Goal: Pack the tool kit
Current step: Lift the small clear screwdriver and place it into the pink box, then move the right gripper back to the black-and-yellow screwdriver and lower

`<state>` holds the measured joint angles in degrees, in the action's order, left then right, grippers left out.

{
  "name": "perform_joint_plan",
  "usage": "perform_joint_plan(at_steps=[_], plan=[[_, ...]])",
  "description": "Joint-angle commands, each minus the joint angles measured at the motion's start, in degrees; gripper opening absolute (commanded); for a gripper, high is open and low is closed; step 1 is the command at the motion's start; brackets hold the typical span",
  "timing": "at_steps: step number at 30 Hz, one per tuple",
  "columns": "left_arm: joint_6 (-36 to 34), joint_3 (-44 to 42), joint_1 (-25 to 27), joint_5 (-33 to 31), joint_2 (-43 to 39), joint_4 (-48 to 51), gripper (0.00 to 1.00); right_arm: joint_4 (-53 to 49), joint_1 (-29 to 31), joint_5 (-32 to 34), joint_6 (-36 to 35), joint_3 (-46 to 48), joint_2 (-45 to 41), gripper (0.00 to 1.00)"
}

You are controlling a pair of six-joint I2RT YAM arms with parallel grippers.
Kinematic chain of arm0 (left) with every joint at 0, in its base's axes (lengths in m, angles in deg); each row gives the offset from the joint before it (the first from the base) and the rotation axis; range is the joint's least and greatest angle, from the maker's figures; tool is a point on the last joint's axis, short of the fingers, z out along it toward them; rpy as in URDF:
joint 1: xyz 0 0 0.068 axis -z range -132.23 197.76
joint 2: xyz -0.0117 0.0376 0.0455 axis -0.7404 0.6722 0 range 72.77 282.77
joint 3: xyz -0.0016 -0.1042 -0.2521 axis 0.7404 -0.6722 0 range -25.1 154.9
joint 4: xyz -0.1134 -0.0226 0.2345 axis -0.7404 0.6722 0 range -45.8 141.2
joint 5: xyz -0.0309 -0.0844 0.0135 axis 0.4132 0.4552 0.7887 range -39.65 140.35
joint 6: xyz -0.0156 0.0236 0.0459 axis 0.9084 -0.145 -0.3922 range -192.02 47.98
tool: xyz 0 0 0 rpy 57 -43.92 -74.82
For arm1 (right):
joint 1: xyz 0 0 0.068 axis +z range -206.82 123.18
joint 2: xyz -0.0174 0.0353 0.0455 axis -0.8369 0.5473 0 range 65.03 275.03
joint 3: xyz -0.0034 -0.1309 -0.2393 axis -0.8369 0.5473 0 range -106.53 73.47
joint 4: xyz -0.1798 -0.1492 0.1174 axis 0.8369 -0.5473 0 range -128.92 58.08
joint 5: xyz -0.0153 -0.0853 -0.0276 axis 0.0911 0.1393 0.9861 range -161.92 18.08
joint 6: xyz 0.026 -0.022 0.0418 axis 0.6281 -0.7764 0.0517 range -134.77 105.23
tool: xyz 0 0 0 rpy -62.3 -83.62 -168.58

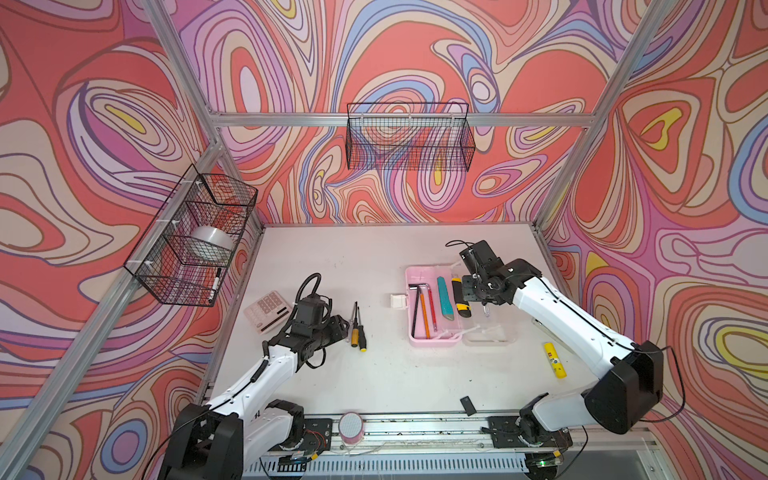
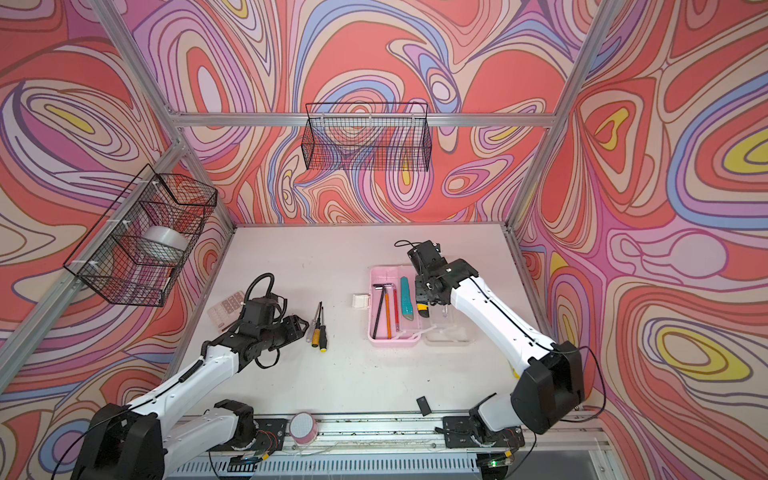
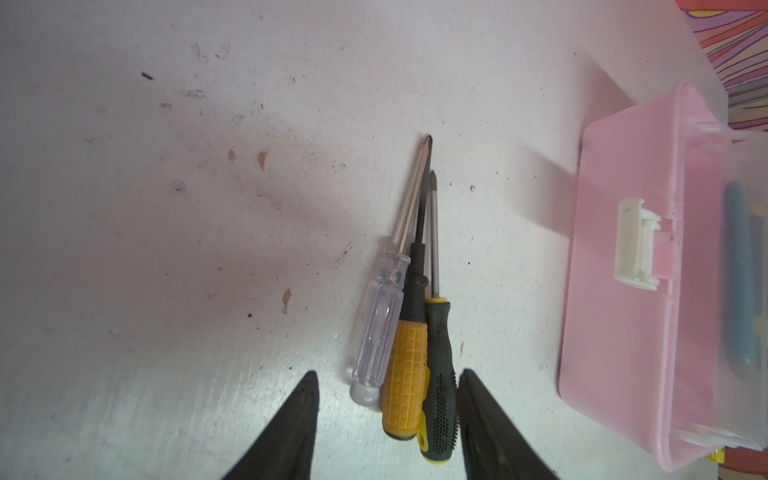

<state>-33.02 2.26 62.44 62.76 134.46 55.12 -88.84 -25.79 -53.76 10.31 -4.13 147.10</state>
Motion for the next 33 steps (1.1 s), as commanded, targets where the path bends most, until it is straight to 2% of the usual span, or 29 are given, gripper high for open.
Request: perform_joint_plan(at_steps=[1,6,14,19,33], plan=[[-0.7,1.0,0.3,-0.1,-0.2,0.6,0.54,0.6,7.2,-1.5,3.1,-5.1,-1.6,0.41],[-0.7,0.8,0.3,1.1,-0.6,0.3,0.55,8.2,16.2,-6.2,6.7,-5.8,2.5,0.41],[1.2,-0.3,0.2,4.4,-3.9,1.2,0.55,15.1,25.3,-14.6,8.4,-9.7,18.4,0.38],[0.8,-1.2,-0.2,4.3,-4.5,1.4,0.56,19.0,26.7,-19.1,9.0,-11.3,26.1,0.37],[-0.7,-3.3,-0.8,3.2,-4.3,1.4,0.55,20.3,26.9,-22.3,8.3,-16.3,38.0,0.37]])
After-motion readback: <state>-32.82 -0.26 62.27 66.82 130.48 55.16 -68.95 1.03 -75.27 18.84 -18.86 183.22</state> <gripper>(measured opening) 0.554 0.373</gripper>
